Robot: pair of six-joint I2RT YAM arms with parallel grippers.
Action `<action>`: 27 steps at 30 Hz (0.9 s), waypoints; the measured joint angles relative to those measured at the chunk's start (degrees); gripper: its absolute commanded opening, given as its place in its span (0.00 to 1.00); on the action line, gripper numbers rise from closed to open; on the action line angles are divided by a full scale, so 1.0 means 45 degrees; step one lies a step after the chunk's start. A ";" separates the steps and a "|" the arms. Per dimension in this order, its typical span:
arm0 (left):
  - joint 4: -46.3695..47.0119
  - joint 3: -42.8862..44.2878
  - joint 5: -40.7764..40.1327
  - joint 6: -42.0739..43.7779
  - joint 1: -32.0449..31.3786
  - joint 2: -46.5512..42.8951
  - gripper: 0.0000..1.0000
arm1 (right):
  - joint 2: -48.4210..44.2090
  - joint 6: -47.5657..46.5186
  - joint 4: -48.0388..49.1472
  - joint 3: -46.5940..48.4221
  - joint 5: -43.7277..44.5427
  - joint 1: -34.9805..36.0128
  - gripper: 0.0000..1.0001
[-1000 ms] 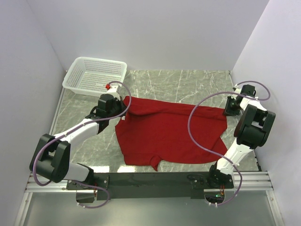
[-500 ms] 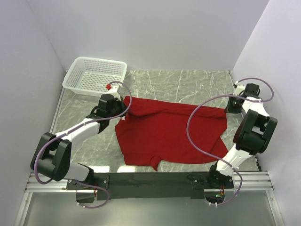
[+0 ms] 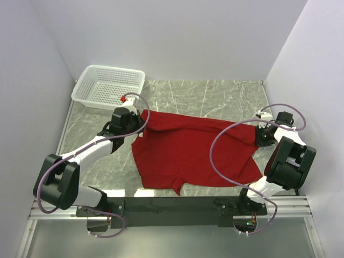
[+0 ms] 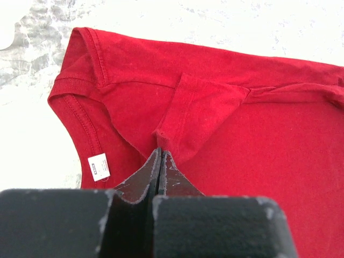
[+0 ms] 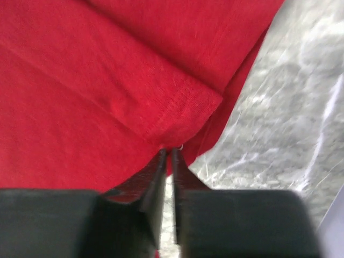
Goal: Fold and stack the t-shirts
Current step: Fold the tshirt
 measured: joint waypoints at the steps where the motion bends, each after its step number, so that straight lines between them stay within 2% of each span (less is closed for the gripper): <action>1: -0.0024 -0.0005 -0.0005 0.0000 0.0000 -0.0029 0.01 | 0.0000 -0.0170 0.0010 -0.0165 0.0141 -0.0005 0.24; 6: -0.0257 -0.0029 -0.0005 0.0000 0.0000 -0.0233 0.01 | -0.0117 -0.0831 0.0214 -0.0670 0.0675 -0.0087 0.33; 17: -0.0918 -0.0146 0.0350 -0.0287 0.0000 -0.1525 0.01 | -0.0738 -0.0879 -0.0058 0.0359 -0.0549 -0.0510 0.36; 25: -0.1768 -0.0146 0.0588 -0.0529 0.0005 -0.1836 0.01 | 0.0000 -0.0525 -0.0238 0.0466 -0.1146 -0.0457 0.38; 26: -0.2011 -0.0141 0.0563 -0.0554 0.0005 -0.1613 0.01 | 0.0097 -0.0432 -0.0272 0.0466 -0.1180 -0.0432 0.39; 27: -0.2244 -0.0102 0.0515 -0.0578 0.0005 -0.1316 0.07 | 0.0194 -0.0340 -0.0296 0.0466 -0.1200 -0.0403 0.39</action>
